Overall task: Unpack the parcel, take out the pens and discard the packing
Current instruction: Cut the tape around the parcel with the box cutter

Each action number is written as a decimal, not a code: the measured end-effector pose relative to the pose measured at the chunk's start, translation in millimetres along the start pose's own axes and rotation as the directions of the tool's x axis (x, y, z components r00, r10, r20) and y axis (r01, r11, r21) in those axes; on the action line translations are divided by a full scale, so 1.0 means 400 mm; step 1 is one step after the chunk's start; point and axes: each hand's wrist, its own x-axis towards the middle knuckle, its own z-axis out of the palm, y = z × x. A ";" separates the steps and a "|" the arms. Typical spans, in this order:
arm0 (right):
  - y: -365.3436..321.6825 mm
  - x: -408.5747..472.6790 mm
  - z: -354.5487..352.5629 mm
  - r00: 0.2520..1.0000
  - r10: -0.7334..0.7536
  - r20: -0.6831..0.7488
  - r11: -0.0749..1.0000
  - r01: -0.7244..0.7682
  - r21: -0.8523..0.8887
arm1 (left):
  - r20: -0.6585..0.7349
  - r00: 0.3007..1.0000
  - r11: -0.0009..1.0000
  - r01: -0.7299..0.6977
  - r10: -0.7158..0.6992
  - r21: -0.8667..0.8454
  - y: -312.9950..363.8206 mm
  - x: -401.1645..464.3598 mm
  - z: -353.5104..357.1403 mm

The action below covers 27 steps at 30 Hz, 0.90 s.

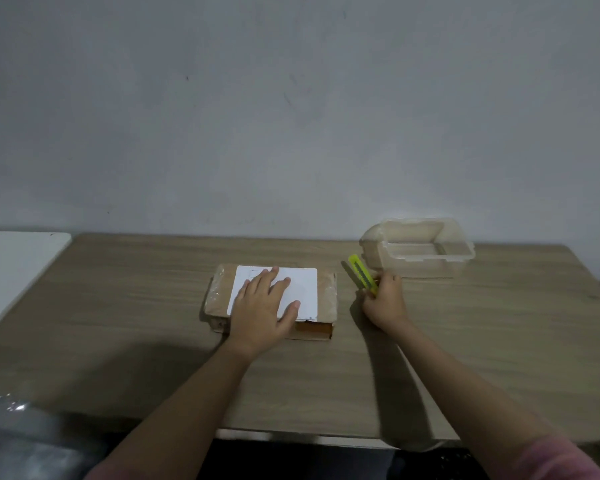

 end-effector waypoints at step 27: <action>-0.032 -0.186 -0.118 0.982 -0.027 0.187 0.928 -0.045 0.370 | 0.075 0.997 0.998 -0.016 0.011 0.060 0.010 0.001 -0.019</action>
